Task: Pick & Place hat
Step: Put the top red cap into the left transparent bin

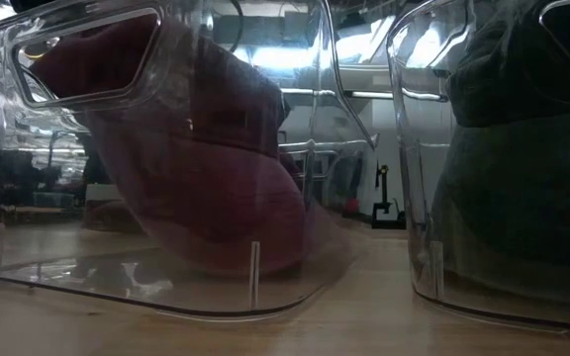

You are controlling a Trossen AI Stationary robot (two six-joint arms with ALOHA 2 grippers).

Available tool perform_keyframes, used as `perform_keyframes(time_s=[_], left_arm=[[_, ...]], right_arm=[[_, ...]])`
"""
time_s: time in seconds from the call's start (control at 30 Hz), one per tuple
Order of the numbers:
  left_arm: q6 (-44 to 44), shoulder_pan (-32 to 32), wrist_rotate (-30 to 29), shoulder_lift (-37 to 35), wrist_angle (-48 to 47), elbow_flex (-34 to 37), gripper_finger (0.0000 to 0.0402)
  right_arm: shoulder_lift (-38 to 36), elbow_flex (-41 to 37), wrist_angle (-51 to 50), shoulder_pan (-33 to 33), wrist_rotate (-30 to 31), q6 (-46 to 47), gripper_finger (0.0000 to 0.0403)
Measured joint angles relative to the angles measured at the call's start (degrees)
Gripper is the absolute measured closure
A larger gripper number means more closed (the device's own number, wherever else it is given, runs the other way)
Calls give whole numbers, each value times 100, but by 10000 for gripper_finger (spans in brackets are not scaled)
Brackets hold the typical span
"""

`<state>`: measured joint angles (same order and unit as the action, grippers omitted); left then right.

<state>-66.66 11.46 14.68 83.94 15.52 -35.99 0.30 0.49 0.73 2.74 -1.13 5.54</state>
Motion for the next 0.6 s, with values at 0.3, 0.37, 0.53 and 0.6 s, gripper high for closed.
perform_keyframes(time_s=[0.3,0.37,0.53,0.6], left_arm=[[296,0,8,0,-213,-19,283],[333,-10,6,-59,-213,-49,261],[729,-42,10,-287,-223,-174,217],[1039,-42,5,-439,-238,-216,206]], right_arm=[[0,0,-2,0,0,0,369],[2,0,0,0,2,0,369],[0,0,-1,0,2,0,369],[0,0,0,1,1,2,369]])
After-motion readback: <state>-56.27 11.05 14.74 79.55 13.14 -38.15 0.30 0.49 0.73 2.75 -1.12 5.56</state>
